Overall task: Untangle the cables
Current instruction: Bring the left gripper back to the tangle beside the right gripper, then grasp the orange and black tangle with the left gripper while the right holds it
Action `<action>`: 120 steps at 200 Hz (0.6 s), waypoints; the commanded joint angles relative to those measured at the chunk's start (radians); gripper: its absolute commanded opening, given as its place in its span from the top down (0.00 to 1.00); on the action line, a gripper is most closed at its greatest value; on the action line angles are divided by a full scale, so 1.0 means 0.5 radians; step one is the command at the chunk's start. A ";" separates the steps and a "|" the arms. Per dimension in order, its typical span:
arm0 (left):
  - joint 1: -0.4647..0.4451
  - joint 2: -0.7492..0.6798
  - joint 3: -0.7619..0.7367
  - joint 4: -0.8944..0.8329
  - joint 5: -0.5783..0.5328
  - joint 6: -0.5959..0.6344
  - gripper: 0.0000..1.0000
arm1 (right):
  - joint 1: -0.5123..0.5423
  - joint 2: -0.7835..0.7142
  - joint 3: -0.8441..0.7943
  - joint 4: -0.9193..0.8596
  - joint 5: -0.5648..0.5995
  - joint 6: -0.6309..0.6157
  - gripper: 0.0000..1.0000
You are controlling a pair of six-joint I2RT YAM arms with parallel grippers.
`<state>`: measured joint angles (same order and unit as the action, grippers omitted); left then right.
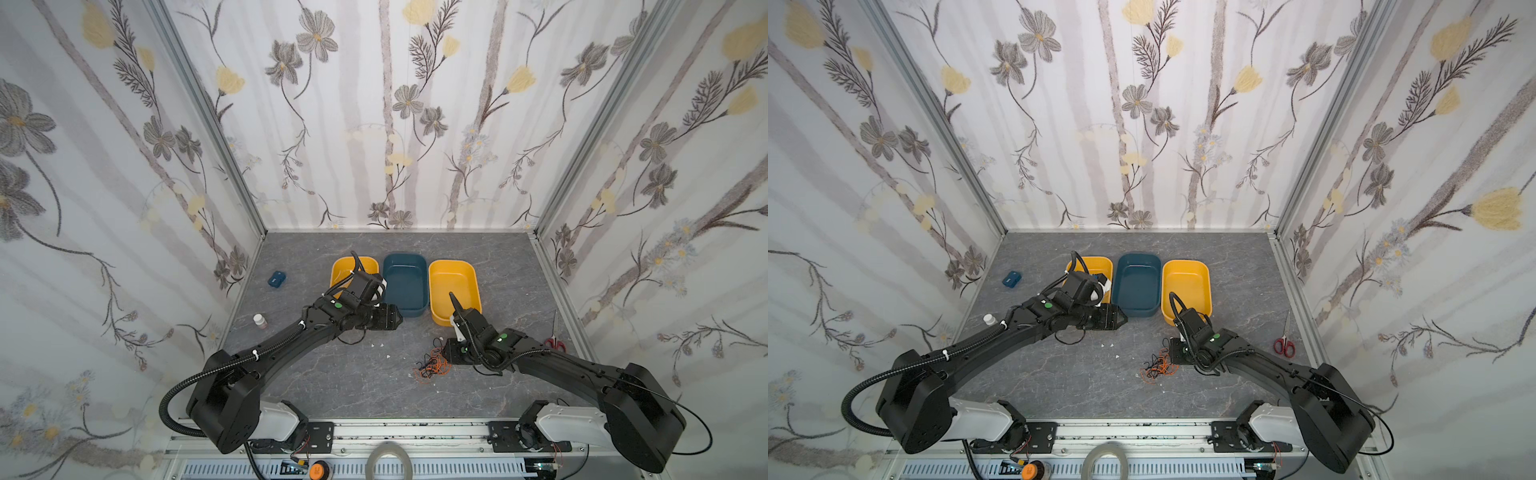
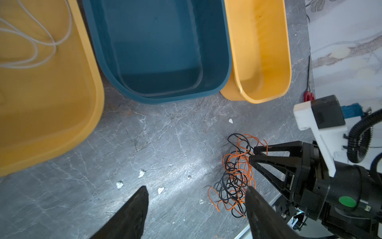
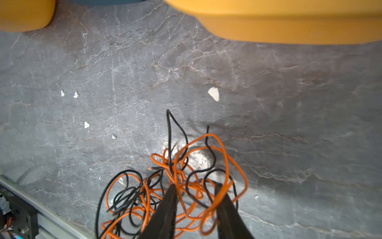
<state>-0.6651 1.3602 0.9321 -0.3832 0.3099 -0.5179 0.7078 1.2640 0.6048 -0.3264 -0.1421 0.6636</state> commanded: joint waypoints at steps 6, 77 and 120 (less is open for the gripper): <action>-0.053 -0.111 -0.188 0.243 0.015 -0.182 0.25 | 0.025 0.022 -0.034 0.255 -0.212 0.062 0.78; -0.276 -0.030 -0.415 0.568 0.067 -0.350 0.24 | 0.035 0.065 -0.032 0.444 -0.436 0.075 0.75; -0.374 0.153 -0.381 0.727 0.075 -0.399 0.25 | 0.023 -0.233 0.039 -0.100 -0.117 -0.085 0.58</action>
<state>-0.8326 1.3964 0.7277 -0.1062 0.3408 -0.6865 0.7250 1.2156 0.6144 -0.2234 -0.2905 0.6693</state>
